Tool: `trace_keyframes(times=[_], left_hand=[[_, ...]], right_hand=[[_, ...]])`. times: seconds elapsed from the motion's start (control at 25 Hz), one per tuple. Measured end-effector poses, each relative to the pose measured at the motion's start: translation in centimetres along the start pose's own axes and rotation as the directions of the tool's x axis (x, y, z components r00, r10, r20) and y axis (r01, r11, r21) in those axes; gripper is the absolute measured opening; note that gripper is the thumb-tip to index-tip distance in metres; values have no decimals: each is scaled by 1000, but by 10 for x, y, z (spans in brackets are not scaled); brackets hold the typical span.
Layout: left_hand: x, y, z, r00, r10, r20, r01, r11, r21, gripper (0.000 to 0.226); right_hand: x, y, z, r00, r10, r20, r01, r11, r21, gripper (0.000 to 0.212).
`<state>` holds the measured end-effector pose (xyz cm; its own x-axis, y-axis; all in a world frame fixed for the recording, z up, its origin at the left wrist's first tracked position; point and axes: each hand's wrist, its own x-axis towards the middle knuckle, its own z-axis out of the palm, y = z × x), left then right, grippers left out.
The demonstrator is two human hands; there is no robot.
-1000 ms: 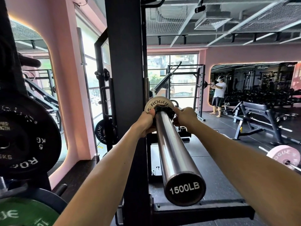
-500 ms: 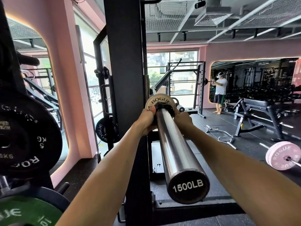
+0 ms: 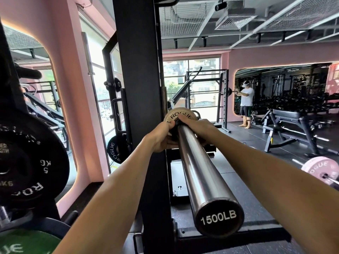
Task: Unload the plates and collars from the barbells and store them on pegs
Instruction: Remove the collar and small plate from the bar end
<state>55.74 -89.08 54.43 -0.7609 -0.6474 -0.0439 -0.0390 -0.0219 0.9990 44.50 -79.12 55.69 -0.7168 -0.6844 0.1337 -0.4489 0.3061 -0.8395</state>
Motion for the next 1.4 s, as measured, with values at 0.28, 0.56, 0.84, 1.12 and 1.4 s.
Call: trace_keyframes(times=[0.28,0.56,0.84,1.12,1.4], left_hand=[[-2,-6,-4,997,17,77,-9,995,-102,43],[-1,1,2,998,54,25,-53,998,-33,34],[0,-4,-4,993,22,118,-4,989,-149,45],[-1,-15,-12,985,-93,143,110,988,-111,29],[6,-2,-4,998,-20,-55,21,999,26,63]], right_hand=[[7,-12,3,999,16,28,-13,996,-94,83],[9,-10,6,998,43,43,-42,999,-7,72],[7,-22,2,992,76,105,-61,989,-135,85],[23,-16,-12,997,-14,-82,20,997,78,43],[23,-23,-9,997,38,-70,-17,960,278,29]])
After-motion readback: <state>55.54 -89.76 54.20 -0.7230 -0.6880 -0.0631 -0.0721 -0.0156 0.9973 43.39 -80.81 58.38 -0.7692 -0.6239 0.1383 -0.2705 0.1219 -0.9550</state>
